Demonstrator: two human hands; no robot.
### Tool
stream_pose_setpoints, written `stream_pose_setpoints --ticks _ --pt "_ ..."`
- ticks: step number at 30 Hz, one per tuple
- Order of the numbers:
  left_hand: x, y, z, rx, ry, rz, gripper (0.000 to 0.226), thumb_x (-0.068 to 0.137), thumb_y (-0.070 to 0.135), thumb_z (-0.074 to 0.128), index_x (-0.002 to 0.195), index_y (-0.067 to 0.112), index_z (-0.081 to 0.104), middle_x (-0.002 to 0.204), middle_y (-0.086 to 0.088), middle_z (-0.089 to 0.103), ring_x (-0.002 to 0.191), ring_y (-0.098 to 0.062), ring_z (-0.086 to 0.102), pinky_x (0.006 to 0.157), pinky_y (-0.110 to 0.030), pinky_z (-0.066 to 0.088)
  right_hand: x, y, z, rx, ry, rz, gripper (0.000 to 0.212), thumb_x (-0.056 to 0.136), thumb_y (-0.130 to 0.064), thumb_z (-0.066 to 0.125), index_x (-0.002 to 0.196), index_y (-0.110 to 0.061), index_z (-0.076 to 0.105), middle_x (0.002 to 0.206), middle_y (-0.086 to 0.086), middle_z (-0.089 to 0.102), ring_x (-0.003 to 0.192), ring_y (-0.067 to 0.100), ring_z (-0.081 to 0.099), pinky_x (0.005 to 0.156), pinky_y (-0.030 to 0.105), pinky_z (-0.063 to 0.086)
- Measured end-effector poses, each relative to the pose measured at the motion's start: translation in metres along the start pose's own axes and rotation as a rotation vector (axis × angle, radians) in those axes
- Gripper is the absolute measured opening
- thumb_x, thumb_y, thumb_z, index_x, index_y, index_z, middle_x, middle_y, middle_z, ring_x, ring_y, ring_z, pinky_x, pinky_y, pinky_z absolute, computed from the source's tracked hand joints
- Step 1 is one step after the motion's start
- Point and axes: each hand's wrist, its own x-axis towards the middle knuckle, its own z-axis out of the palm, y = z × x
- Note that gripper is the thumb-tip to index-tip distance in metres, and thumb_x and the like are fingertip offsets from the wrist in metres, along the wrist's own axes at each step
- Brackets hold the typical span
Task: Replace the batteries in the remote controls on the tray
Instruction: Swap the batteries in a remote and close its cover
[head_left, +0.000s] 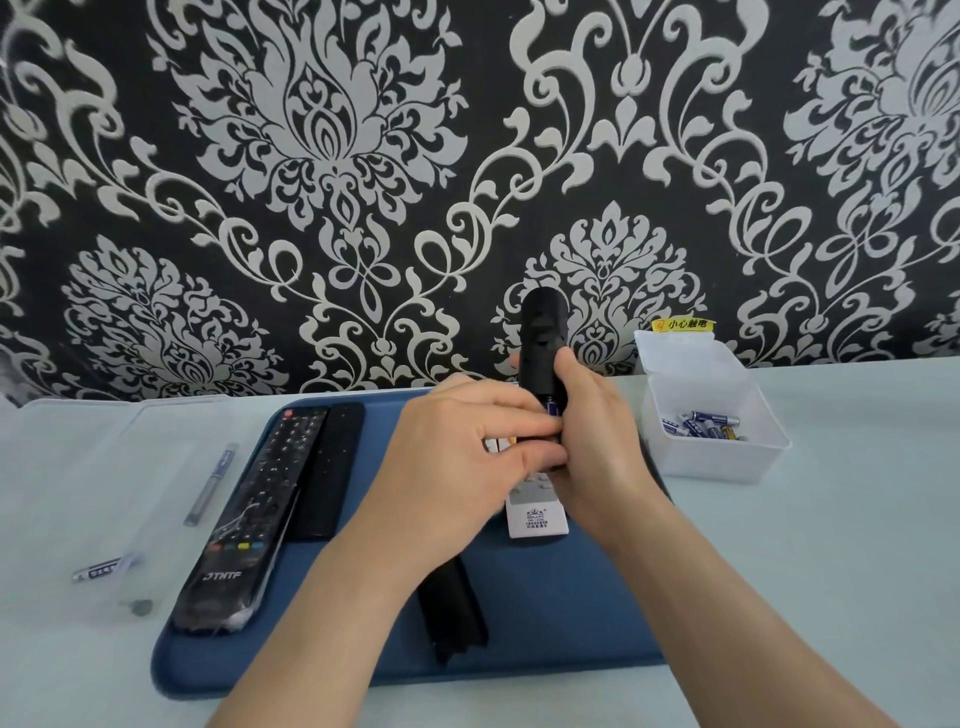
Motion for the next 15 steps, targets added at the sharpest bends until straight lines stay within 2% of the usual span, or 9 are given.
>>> stream_pose_setpoints --ticks 4,6,9,11,13,15 --pt "0.001 -0.003 0.003 0.038 0.048 0.035 0.026 0.068 0.020 0.084 0.089 0.033 0.076 0.093 0.030 0.067 0.095 -0.001 0.058 0.080 -0.009 0.041 0.001 0.001 -0.001 0.034 0.000 -0.008 0.036 0.102 -0.033 0.042 0.086 -0.017 0.070 0.068 -0.005 0.070 0.072 0.012 0.067 0.056 0.027 0.049" --pt "0.001 -0.003 0.004 0.055 0.070 0.005 0.024 0.065 0.020 0.085 0.084 0.033 0.078 0.088 0.030 0.068 0.097 0.000 0.056 0.085 -0.008 0.040 0.000 0.002 0.000 0.045 -0.014 -0.012 0.036 0.102 -0.033 0.041 0.089 -0.017 0.071 0.076 -0.004 0.073 0.083 0.016 0.069 0.065 0.032 0.052" --pt "0.002 -0.002 0.004 0.096 0.064 -0.061 0.032 0.062 0.024 0.087 0.087 0.039 0.075 0.105 0.026 0.060 0.106 0.005 0.044 0.091 -0.006 0.033 0.000 0.004 0.003 0.073 -0.041 -0.030 0.040 0.102 -0.031 0.039 0.087 -0.017 0.073 0.094 0.005 0.076 0.100 0.024 0.069 0.085 0.044 0.054" --pt "0.002 -0.002 0.002 0.031 0.039 -0.136 0.039 0.061 0.019 0.088 0.086 0.043 0.071 0.113 0.024 0.052 0.108 0.010 0.041 0.091 -0.008 0.034 -0.001 0.007 0.006 0.043 -0.051 -0.062 0.041 0.100 -0.029 0.038 0.084 -0.011 0.071 0.084 0.008 0.071 0.089 0.024 0.066 0.076 0.043 0.054" --pt "0.002 -0.001 0.001 -0.146 0.036 -0.216 0.043 0.062 0.003 0.085 0.088 0.034 0.070 0.102 0.021 0.055 0.096 0.008 0.051 0.084 -0.017 0.045 -0.004 0.009 0.011 0.002 -0.072 -0.082 0.041 0.098 -0.031 0.038 0.084 -0.004 0.065 0.076 0.013 0.062 0.081 0.027 0.060 0.070 0.043 0.051" --pt "0.001 -0.001 0.000 -0.360 0.018 -0.292 0.046 0.065 -0.015 0.075 0.091 0.021 0.062 0.082 0.019 0.058 0.078 0.005 0.057 0.070 -0.021 0.051 -0.008 0.011 0.015 -0.013 -0.088 -0.088 0.041 0.101 -0.031 0.036 0.081 -0.009 0.065 0.074 0.011 0.062 0.079 0.025 0.060 0.070 0.042 0.049"
